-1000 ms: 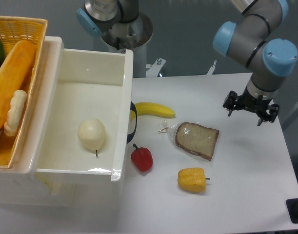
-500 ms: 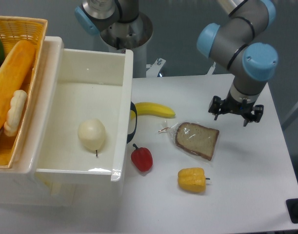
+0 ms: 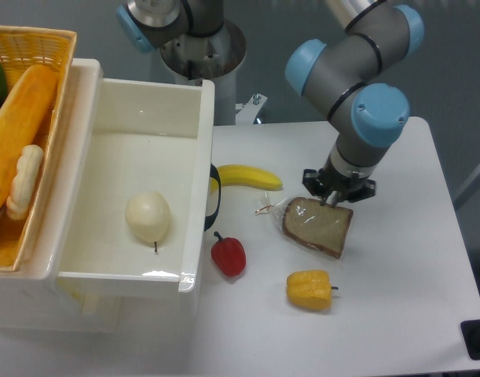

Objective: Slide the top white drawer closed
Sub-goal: 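Lower the gripper past the banana to the drawer's front panel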

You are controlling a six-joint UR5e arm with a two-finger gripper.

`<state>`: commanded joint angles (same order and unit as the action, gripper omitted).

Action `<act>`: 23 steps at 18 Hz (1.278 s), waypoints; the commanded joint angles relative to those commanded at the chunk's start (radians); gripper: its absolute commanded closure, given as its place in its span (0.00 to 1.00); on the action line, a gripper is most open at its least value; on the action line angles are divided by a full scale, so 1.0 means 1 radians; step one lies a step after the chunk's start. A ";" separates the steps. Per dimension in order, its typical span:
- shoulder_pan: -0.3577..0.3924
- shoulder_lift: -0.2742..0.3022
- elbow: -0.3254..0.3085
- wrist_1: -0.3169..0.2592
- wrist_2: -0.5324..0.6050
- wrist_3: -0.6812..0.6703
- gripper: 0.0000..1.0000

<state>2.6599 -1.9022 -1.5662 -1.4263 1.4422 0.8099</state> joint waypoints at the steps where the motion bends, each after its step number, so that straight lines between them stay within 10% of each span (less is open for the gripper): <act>1: 0.002 0.009 0.003 -0.032 -0.026 0.000 0.82; 23: -0.049 0.035 0.012 -0.143 -0.365 0.002 0.83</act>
<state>2.6108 -1.8669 -1.5539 -1.5692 1.0769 0.8115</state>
